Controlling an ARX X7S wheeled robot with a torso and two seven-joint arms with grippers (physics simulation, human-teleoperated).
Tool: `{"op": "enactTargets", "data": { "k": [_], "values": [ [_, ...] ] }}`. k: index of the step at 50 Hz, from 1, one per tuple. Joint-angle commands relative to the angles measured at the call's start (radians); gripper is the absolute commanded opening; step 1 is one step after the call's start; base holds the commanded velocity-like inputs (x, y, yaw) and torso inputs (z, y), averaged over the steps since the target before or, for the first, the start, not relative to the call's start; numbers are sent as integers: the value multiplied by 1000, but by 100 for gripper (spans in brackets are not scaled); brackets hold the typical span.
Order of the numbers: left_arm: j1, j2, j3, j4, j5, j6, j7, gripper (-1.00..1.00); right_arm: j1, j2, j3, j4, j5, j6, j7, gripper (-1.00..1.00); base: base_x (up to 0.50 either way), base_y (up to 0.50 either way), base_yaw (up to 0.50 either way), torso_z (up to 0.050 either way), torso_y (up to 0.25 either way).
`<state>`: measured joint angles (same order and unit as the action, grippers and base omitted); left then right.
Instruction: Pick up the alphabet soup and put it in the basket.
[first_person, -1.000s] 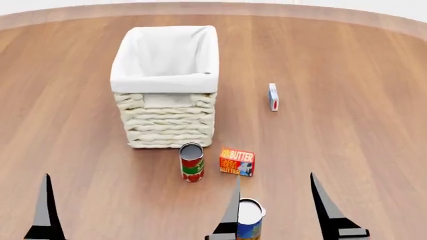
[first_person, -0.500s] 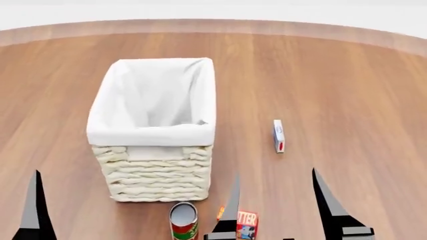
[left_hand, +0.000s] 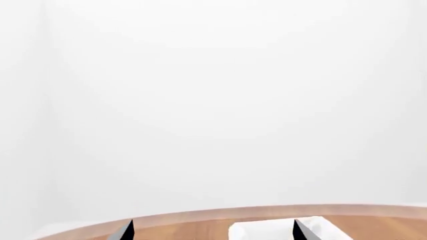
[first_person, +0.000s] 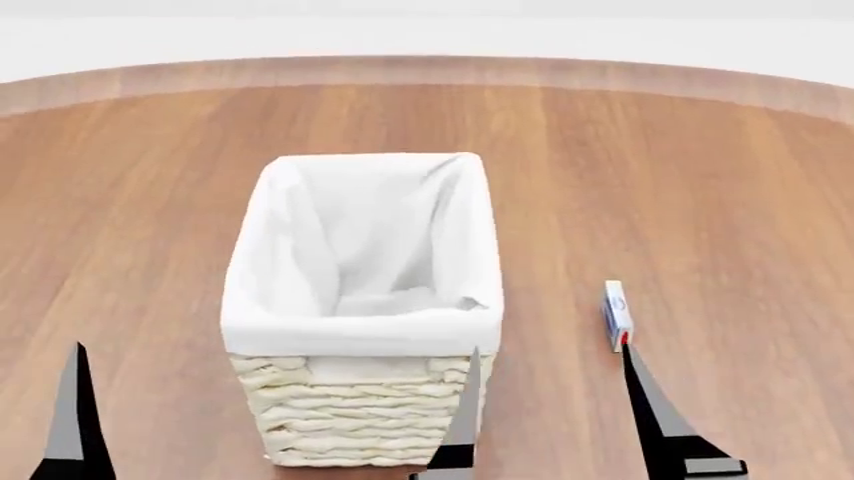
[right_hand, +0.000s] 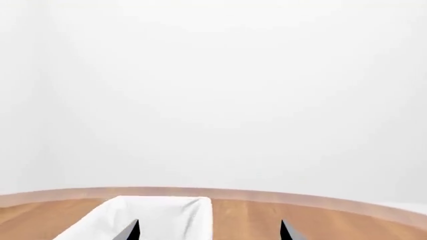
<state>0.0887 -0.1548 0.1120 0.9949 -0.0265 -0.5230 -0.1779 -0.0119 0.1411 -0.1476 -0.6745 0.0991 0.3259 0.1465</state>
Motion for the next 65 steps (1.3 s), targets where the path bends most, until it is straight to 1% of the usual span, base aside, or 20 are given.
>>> {"op": "enactTargets", "data": {
  "k": [1,21,22,35,37,39,41,42,47,52,59,65],
  "values": [
    [-2,-11,10,5,-4,-9,-11,100,0,10,-6,-1,15,2,11,100,0,500,0,0,0],
    [-3,-27,24,-6,-10,1,-28,100,-5,30,-24,8,14,-22,28,100,0,500,0,0,0],
    [-3,-28,25,-6,-8,-1,-30,100,-6,25,-10,8,46,-21,22,100,0,0,0,0,0],
    [-8,-40,29,-21,-15,5,-44,100,1,34,-7,0,68,-8,32,100,0,0,0,0,0],
    [-9,-41,28,-25,-18,6,-46,100,21,53,-25,-23,-23,71,84,100,0,0,0,0,0],
    [-8,-43,32,-41,-15,16,-50,100,8,60,21,-33,37,63,65,100,0,0,0,0,0],
    [-8,-43,32,-47,-18,21,-51,100,-6,74,42,-39,44,50,65,100,0,0,0,0,0],
    [-8,-43,31,-59,-23,25,-50,100,-30,84,87,-40,65,15,61,100,0,0,0,0,0],
    [-8,-48,37,-69,-22,28,-58,100,-91,110,164,-23,77,-30,72,100,0,0,0,0,0],
    [-5,-54,39,-74,-26,33,-64,100,-116,120,223,-26,90,-35,92,100,0,0,0,0,0],
    [-5,-60,40,-80,-32,36,-72,100,-140,144,256,-32,90,-34,96,100,0,0,0,0,0],
    [-5,-64,44,-93,-37,45,-77,100,-182,140,306,-7,110,-66,102,100,0,0,0,0,0]
  ]
}}
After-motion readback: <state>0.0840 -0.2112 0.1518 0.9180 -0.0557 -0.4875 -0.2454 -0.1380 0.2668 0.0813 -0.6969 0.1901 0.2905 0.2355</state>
